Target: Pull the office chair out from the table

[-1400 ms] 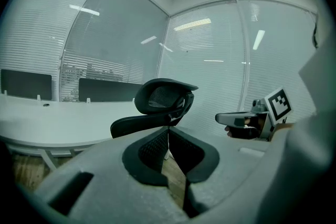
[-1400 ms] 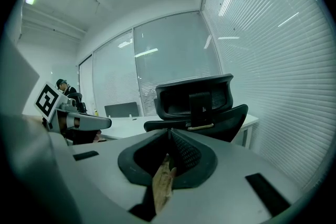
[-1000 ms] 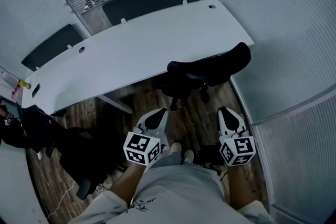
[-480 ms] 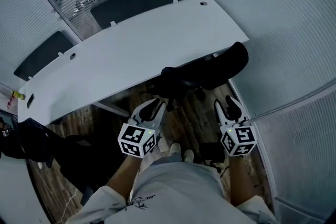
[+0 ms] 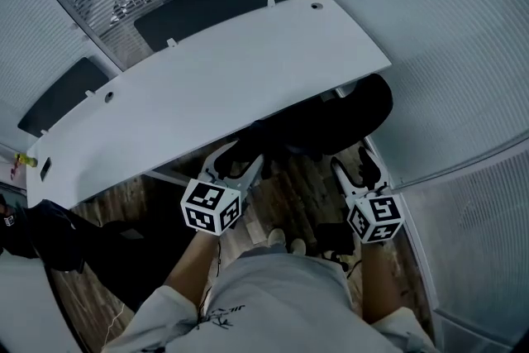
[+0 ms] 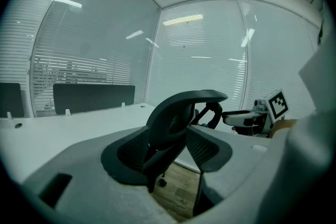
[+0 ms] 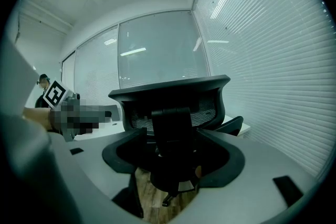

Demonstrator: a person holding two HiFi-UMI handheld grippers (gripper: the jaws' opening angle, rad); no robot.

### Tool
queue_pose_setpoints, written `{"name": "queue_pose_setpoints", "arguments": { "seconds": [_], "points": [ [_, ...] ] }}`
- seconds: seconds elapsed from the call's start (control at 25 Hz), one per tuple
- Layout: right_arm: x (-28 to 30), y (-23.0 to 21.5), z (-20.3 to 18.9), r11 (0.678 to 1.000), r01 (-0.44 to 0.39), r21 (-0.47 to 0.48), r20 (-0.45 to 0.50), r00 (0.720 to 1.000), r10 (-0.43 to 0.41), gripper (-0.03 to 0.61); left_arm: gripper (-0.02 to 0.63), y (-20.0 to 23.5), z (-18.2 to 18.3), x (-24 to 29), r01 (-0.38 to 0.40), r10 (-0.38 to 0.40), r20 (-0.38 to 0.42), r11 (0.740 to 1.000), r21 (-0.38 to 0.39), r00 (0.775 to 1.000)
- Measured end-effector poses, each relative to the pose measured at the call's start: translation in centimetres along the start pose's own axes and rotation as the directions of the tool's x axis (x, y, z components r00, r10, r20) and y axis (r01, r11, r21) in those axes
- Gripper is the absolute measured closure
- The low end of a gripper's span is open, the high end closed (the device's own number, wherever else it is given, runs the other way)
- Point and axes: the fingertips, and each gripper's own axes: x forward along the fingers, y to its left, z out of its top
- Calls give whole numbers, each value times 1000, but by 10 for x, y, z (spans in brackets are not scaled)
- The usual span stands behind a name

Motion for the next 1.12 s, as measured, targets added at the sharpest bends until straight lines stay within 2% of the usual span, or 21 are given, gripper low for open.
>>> {"name": "queue_pose_setpoints", "arguments": {
  "seconds": [0.2,0.4,0.88,1.12],
  "points": [
    [8,-2,-4,1000,-1,-8,-19,1000,1,318,350,8,3,19,23,-23,-21,1000,12,1000],
    [18,-6,-4,1000,0,-16,-27,1000,-1,313,333,16,2,39,47,-46,-51,999,10,998],
    [42,-3,-3,998,-31,-60,-49,998,29,304,334,19,-2,64,78,-74,-93,996,43,993],
    [46,-4,-5,996,-21,-83,-63,998,16,305,370,17,-3,67,93,-85,-103,992,79,991]
  ]
}}
